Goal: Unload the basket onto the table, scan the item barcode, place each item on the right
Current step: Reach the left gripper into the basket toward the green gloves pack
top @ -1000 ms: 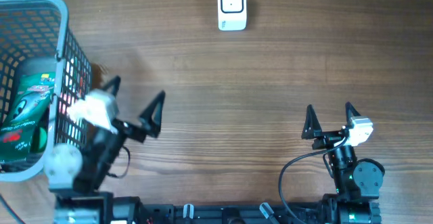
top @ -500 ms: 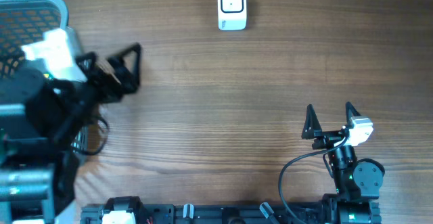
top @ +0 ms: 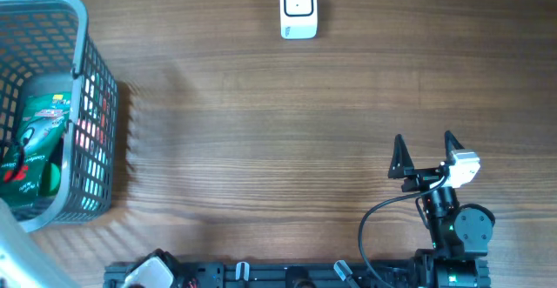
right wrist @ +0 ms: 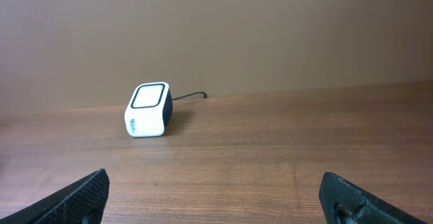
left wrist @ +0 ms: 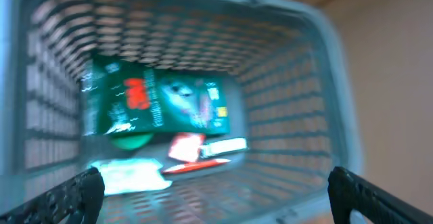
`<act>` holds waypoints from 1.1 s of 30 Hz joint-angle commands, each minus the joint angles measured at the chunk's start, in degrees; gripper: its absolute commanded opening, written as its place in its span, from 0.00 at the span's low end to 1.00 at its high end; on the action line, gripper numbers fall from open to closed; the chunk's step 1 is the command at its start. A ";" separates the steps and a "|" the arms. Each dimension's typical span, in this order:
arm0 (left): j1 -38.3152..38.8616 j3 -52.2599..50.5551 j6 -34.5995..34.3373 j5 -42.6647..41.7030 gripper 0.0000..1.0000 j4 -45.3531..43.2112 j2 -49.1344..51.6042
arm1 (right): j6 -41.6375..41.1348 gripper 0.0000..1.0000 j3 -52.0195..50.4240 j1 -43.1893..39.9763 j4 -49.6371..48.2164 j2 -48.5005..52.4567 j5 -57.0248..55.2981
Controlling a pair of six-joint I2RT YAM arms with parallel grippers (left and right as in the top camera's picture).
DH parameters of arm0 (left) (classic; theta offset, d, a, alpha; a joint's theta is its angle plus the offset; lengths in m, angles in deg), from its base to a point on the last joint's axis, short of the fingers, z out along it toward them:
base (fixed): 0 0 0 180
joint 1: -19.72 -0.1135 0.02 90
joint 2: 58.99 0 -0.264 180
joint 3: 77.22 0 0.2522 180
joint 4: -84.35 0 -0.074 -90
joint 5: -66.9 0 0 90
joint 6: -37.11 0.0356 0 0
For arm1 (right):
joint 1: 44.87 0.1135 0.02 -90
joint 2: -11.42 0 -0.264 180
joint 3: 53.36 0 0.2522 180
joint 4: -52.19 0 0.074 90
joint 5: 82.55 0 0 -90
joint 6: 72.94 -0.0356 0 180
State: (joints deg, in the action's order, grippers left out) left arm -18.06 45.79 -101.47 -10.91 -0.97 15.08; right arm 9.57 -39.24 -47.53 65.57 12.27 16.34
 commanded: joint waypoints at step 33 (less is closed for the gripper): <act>1.46 -13.44 -41.64 -3.54 1.00 -17.97 32.13 | -0.35 1.00 -0.07 0.17 -0.20 -0.42 -0.57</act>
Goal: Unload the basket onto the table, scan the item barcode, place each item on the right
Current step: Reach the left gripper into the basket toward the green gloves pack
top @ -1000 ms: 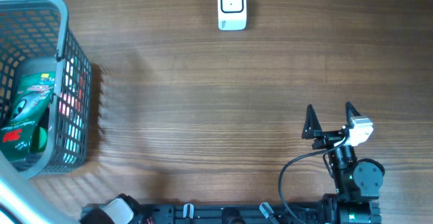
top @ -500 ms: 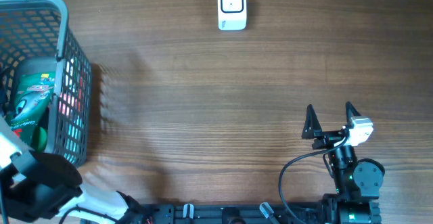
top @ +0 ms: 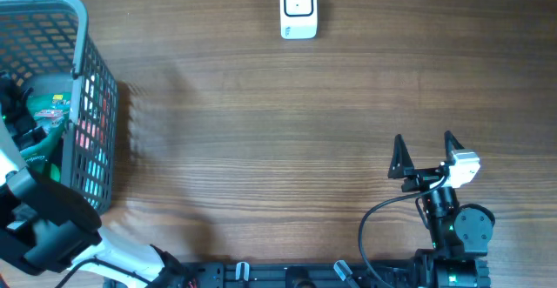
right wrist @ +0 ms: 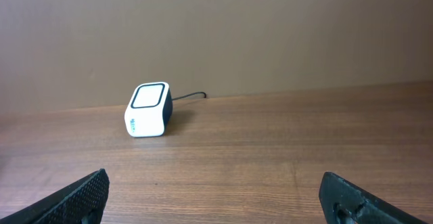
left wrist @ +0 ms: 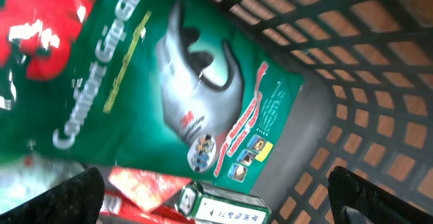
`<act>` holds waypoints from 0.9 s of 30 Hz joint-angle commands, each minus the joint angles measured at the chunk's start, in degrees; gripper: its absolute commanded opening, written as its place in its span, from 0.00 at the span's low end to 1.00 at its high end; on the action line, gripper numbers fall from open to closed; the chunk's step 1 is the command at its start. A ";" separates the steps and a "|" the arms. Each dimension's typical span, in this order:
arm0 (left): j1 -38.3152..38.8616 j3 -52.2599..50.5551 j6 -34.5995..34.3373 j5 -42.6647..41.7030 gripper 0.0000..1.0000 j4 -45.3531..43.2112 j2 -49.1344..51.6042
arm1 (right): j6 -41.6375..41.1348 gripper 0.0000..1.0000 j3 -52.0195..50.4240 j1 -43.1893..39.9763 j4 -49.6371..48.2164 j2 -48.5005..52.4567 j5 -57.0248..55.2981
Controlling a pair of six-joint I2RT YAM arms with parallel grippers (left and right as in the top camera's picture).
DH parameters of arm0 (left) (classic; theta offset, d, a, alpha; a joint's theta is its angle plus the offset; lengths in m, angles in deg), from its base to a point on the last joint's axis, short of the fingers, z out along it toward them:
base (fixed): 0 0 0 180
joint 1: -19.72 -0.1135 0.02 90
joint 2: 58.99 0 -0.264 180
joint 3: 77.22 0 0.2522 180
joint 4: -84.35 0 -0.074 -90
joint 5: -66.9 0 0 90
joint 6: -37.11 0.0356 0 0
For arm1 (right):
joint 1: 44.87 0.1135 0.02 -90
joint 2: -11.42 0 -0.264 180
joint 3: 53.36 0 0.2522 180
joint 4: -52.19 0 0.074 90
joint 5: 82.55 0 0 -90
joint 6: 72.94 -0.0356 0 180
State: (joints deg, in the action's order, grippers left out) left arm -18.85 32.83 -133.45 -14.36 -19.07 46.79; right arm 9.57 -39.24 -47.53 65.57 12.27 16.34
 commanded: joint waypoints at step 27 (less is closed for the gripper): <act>2.75 -1.88 -14.19 12.35 0.04 2.25 8.63 | -0.39 1.00 -0.07 0.17 -0.17 -0.42 -0.57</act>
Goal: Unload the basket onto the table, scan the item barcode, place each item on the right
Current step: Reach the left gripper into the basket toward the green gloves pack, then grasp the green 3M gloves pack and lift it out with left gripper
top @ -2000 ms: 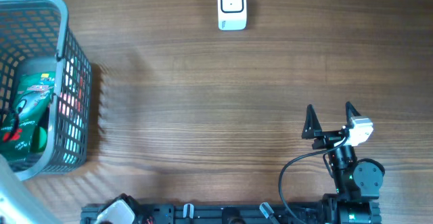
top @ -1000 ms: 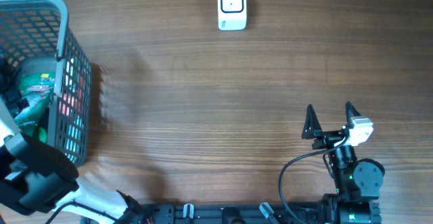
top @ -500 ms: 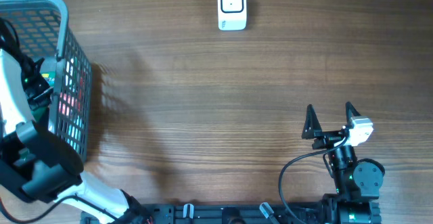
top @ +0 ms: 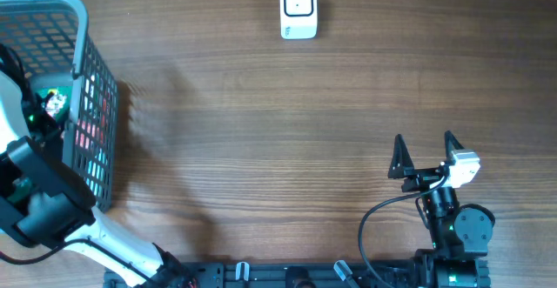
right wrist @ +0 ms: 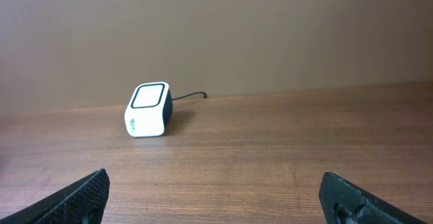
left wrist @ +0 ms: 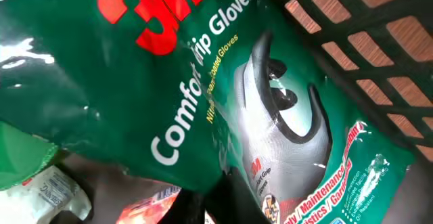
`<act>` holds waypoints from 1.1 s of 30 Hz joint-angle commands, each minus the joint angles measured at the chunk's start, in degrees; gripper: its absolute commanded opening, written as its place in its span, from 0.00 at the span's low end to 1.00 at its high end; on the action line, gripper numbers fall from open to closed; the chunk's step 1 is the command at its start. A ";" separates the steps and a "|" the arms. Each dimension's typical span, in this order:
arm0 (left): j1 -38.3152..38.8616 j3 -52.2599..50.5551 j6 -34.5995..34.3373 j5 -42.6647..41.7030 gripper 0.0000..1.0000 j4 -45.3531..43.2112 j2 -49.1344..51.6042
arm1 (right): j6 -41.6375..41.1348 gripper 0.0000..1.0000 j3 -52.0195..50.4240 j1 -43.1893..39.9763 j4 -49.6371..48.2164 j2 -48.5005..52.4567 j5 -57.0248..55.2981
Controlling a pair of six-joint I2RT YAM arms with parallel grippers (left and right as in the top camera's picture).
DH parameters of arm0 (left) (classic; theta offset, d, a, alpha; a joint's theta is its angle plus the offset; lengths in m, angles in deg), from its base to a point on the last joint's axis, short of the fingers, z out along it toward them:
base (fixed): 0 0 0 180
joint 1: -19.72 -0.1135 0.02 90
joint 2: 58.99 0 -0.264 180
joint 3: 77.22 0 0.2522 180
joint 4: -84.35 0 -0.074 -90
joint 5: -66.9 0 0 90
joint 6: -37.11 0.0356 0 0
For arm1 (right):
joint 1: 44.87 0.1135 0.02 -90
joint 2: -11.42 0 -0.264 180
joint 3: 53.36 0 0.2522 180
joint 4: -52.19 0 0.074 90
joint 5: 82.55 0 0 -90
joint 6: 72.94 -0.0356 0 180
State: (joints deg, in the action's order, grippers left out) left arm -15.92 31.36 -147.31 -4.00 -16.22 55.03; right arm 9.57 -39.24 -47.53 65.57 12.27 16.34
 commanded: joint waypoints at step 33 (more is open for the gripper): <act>-0.37 3.56 12.11 -4.11 0.04 -8.24 6.88 | -0.37 1.00 -0.07 0.17 -0.20 -0.42 -0.57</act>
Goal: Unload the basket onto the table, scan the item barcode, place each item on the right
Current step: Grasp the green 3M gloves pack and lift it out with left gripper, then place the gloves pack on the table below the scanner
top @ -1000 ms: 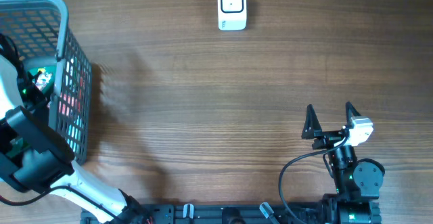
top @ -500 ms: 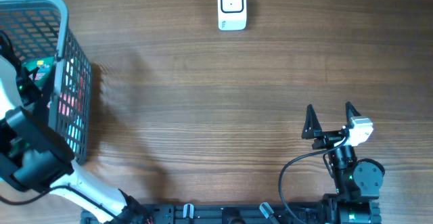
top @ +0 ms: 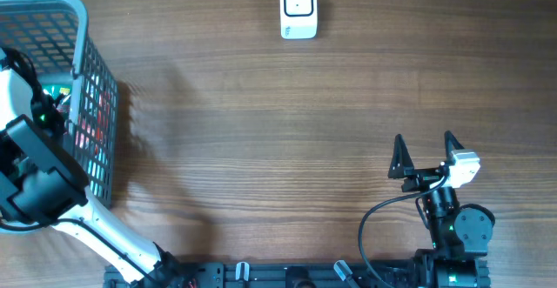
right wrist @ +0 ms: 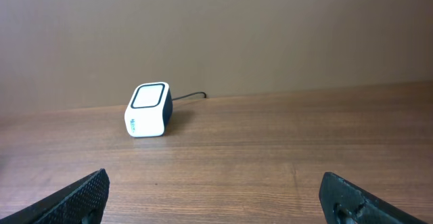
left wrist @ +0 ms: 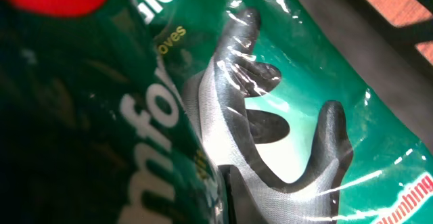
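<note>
A green 3M glove packet (left wrist: pixel 284 109) fills the left wrist view, pressed right up to the camera. My left gripper (left wrist: pixel 226 198) shows only as a dark edge at the bottom middle, shut on a fold of the packet. Overhead, the left arm reaches down into the grey basket (top: pixel 83 29), where a sliver of green packet (top: pixel 57 91) shows. The white barcode scanner (top: pixel 298 8) stands at the table's far edge and also appears as the scanner (right wrist: pixel 149 109). My right gripper (top: pixel 426 154) rests open near the front right, nothing between its fingers (right wrist: pixel 86 195).
Red-printed items (top: pixel 92 124) show through the basket's mesh wall. A dark cable (right wrist: pixel 189 96) runs from the scanner toward the back wall. Bare wooden table (top: pixel 278 140) lies between basket, scanner and right arm.
The left wrist camera is closer to the glove packet, whose glove picture now fills the frame. The left arm has shifted slightly in the basket. The right arm has not moved.
My left gripper was open above the basket, looking down on the packet and other items. Then it was inside the basket, open over the packet. Then its fingers were together at the packet's lower edge, and now stay shut on it, closer.
</note>
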`<act>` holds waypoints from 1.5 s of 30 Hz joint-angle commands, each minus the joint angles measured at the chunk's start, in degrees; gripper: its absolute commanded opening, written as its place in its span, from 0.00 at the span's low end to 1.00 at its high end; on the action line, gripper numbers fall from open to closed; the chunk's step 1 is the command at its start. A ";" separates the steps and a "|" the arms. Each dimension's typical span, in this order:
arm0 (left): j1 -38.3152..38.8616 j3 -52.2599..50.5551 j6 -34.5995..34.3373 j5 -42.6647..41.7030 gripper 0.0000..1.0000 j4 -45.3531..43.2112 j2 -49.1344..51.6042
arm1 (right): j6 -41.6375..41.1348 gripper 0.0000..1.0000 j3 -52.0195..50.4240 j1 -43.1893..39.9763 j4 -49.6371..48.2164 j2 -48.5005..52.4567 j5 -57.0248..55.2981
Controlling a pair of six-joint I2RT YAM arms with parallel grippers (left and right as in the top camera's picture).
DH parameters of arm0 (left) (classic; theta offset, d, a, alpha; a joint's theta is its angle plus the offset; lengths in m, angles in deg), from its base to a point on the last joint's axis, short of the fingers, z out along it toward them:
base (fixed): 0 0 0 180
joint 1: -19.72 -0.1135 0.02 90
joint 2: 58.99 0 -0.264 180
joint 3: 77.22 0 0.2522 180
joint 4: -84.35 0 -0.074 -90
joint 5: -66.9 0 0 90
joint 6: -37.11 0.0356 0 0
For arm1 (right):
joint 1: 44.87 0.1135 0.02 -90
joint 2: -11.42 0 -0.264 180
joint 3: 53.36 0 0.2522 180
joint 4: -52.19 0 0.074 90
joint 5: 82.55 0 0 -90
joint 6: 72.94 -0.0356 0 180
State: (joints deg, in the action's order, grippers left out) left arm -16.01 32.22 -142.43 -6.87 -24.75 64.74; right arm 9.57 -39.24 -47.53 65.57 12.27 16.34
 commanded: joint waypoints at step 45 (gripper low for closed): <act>58.49 22.80 46.25 0.09 1.00 11.04 -28.41 | -0.37 1.00 -0.07 0.17 -0.20 -0.42 -0.57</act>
State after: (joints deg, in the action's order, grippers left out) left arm 51.97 47.01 -97.52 -16.83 -18.06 46.97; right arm 9.57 -39.24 -47.53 65.54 12.24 16.19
